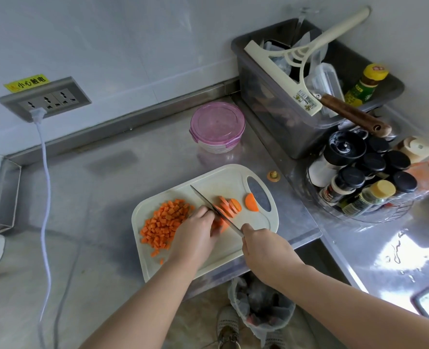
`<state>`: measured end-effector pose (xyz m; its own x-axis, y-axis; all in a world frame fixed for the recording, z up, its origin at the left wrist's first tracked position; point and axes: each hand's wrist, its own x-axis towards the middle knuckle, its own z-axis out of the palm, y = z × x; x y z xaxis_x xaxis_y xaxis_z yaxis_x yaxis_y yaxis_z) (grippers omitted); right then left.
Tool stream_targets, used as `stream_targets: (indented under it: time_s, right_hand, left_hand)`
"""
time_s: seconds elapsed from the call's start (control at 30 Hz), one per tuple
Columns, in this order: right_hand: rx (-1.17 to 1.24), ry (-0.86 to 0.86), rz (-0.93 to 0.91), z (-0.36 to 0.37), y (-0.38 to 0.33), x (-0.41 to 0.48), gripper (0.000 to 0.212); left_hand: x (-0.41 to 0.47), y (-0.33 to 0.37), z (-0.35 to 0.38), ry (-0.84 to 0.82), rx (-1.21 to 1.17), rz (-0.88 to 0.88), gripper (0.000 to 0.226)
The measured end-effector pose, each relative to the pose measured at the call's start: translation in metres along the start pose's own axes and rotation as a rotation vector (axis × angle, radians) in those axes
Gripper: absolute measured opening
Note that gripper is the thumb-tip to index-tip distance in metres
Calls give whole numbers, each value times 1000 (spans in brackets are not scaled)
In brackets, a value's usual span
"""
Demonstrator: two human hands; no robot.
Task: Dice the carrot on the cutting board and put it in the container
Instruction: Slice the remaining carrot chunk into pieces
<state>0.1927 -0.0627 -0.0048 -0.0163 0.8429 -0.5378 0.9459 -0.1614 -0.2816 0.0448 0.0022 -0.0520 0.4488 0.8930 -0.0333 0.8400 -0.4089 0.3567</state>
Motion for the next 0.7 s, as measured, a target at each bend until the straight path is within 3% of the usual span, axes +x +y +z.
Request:
stream_targets:
  time_s: [0.3,0.53,0.7]
  right_hand:
    - [33,12,16,-3,-1,1,23]
    - [35,-76,61,11,2,22,40]
    - [59,-90,98,11,1,28,30]
  left_hand:
    - [1,0,0,-7,6,20,23]
    - [1,0,0,9,-3,32,14]
    - [0,-2,2,20,-35,28,14]
